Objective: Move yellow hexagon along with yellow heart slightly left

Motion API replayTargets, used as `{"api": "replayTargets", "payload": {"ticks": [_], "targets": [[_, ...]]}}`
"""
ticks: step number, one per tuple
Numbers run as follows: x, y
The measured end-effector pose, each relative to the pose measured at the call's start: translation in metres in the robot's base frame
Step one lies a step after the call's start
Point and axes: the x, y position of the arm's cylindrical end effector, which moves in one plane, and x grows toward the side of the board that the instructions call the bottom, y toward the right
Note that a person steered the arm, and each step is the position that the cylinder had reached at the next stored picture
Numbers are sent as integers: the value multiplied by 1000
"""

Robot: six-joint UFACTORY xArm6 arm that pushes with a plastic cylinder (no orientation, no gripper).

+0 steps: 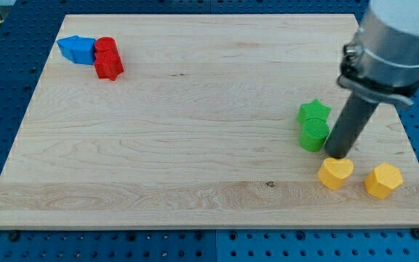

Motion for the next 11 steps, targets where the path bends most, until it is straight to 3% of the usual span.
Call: {"api": "replayTargets", "payload": {"ticks": [3, 4, 11], "targets": [[32, 68], [70, 72], [73, 4]]}}
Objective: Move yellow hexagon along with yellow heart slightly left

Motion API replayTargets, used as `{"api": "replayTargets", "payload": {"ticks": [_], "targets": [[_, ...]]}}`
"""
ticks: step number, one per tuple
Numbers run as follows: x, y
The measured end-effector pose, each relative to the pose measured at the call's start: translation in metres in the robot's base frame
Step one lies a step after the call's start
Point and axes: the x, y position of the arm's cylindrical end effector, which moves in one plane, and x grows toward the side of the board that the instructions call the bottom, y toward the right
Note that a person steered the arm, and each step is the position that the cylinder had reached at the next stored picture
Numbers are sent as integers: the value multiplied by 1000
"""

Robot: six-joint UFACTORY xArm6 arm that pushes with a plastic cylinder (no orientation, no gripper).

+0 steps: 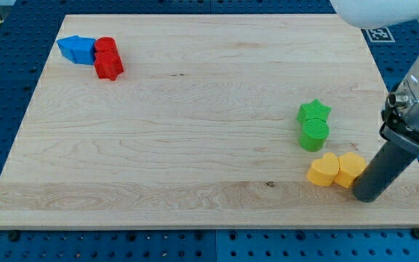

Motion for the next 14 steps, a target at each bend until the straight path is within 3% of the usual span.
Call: {"api": "replayTargets", "payload": {"ticks": [2, 6, 14], "targets": [[9, 31], [-28, 26], [-28, -52]]}}
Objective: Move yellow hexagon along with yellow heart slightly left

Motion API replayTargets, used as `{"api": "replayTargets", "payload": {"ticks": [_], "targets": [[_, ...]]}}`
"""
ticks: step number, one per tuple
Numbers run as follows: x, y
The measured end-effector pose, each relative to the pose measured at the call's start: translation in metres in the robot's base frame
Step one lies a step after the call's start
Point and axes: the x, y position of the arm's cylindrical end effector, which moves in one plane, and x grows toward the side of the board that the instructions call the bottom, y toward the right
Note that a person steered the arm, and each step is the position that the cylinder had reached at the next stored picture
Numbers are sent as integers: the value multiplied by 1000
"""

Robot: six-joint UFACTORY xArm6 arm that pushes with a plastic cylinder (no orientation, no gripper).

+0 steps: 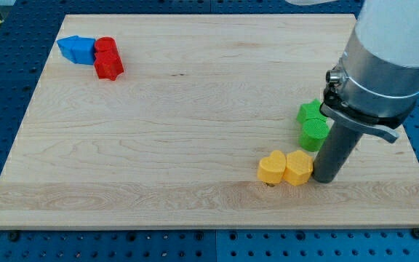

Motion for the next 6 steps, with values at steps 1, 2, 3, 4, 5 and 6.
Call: {"api": "replayTargets", "payload": {"ticks": [1, 2, 3, 4, 5, 6], "targets": [[0, -11], [0, -22], [0, -34], [0, -45], [0, -55], [0, -65]]}}
